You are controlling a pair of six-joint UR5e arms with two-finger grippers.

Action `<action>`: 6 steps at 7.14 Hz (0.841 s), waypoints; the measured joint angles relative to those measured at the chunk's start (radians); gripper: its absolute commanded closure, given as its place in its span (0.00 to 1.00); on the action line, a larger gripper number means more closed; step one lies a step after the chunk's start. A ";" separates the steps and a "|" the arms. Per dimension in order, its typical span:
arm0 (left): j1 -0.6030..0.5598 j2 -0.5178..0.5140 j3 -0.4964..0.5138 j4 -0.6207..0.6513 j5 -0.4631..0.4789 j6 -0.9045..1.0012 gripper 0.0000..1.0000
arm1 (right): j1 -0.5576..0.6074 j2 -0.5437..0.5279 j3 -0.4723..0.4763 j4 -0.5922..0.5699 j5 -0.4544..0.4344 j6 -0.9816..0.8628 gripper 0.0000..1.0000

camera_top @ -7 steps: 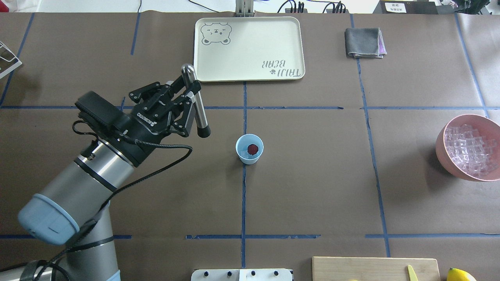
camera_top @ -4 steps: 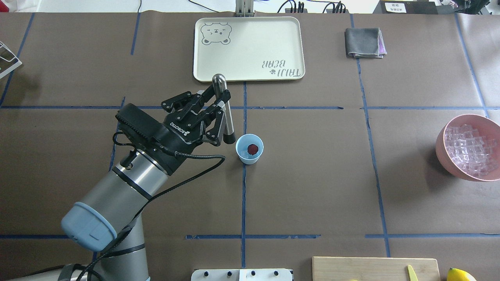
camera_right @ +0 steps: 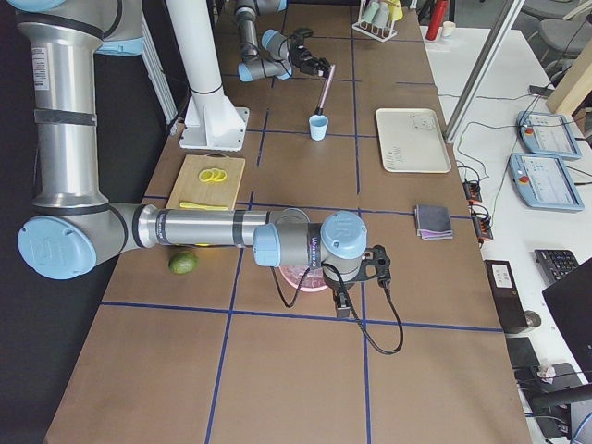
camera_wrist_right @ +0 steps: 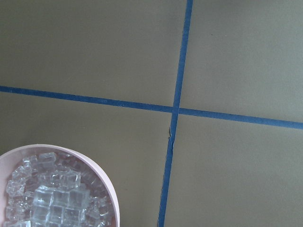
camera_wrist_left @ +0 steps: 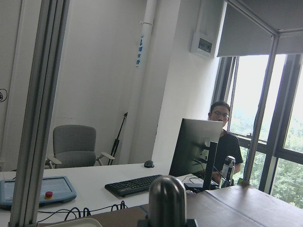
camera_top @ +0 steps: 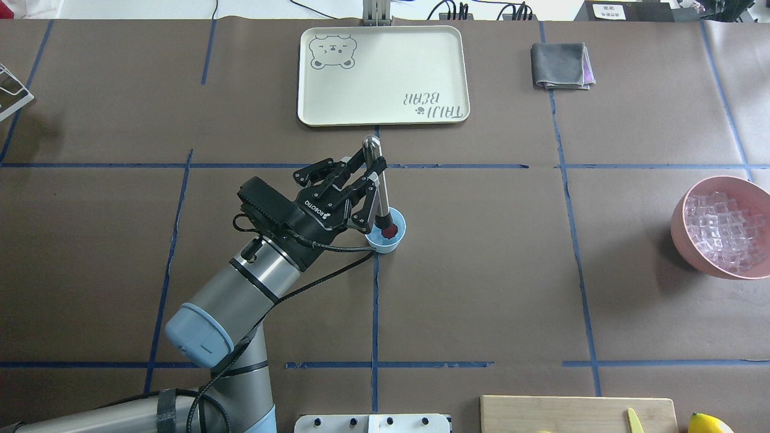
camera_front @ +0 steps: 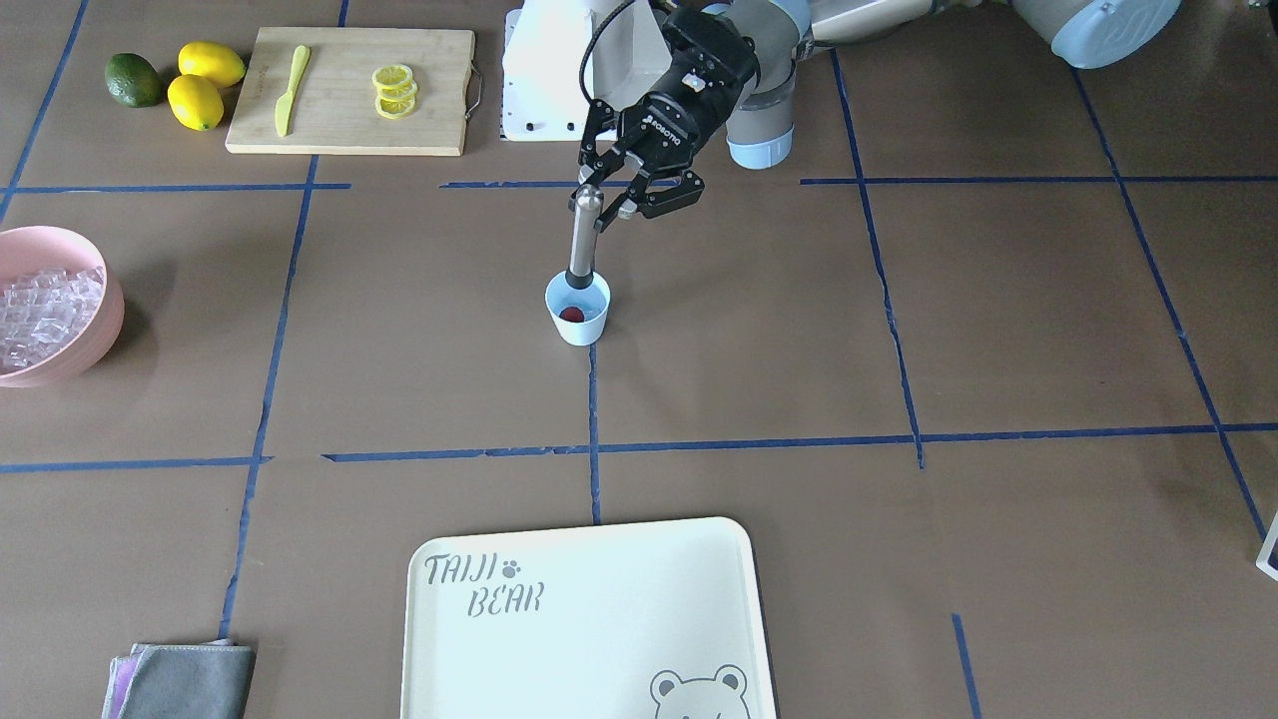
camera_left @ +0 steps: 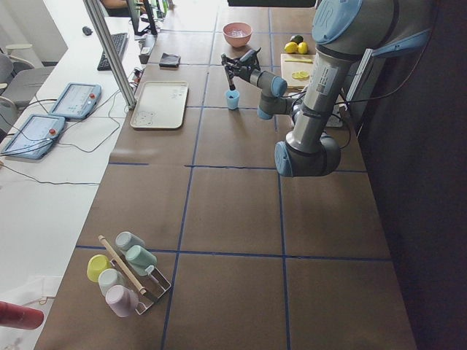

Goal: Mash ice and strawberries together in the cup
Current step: 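Press the metal rod down into the cup with the left gripper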

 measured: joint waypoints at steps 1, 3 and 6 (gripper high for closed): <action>0.000 -0.009 0.024 -0.023 -0.002 -0.002 1.00 | 0.000 -0.001 0.001 -0.001 0.000 0.000 0.00; 0.000 -0.015 0.045 -0.034 -0.006 -0.003 1.00 | 0.000 0.001 0.001 -0.004 -0.001 0.000 0.00; -0.001 -0.018 0.076 -0.037 -0.008 -0.004 1.00 | 0.000 0.003 0.001 -0.005 -0.005 0.000 0.00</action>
